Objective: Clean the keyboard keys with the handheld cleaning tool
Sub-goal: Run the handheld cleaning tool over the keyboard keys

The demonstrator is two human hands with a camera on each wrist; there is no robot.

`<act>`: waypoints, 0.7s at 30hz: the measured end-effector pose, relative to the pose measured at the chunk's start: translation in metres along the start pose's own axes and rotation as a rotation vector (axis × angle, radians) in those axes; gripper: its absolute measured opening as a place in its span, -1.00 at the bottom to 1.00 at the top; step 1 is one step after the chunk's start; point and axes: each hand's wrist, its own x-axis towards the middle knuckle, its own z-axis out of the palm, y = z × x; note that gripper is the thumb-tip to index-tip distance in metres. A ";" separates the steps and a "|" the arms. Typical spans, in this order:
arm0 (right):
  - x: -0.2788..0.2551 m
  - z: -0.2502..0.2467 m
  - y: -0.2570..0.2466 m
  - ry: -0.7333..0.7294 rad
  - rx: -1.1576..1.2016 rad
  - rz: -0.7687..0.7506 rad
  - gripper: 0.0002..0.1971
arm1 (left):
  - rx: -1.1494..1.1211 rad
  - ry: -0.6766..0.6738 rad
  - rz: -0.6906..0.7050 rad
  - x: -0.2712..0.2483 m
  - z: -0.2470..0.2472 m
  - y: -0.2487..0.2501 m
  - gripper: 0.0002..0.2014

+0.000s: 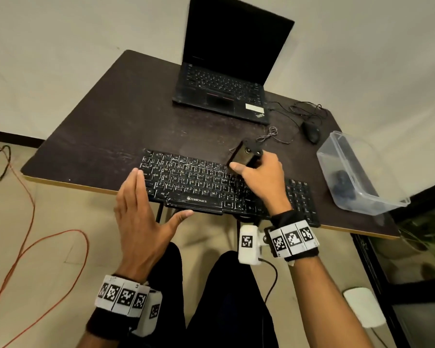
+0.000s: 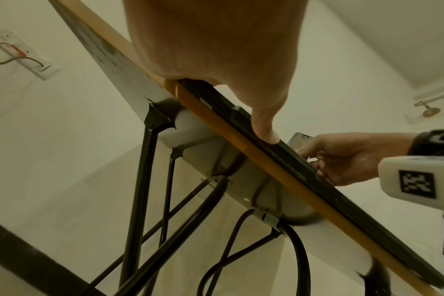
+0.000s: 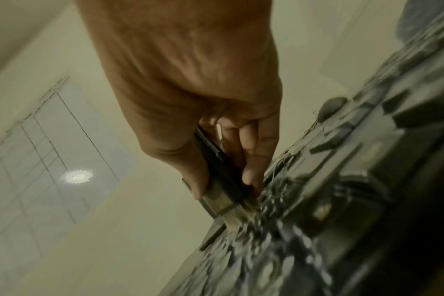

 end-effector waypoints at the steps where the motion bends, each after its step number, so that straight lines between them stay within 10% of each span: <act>1: 0.003 -0.002 0.000 0.025 -0.008 0.013 -0.83 | -0.004 -0.005 0.002 0.001 -0.002 -0.002 0.22; 5: 0.008 -0.016 0.009 0.183 -0.077 0.088 -0.79 | 0.002 -0.014 0.027 0.005 -0.007 -0.008 0.15; 21: 0.008 0.007 -0.003 0.018 0.023 0.089 -0.75 | 0.024 -0.044 0.014 0.003 -0.008 -0.005 0.16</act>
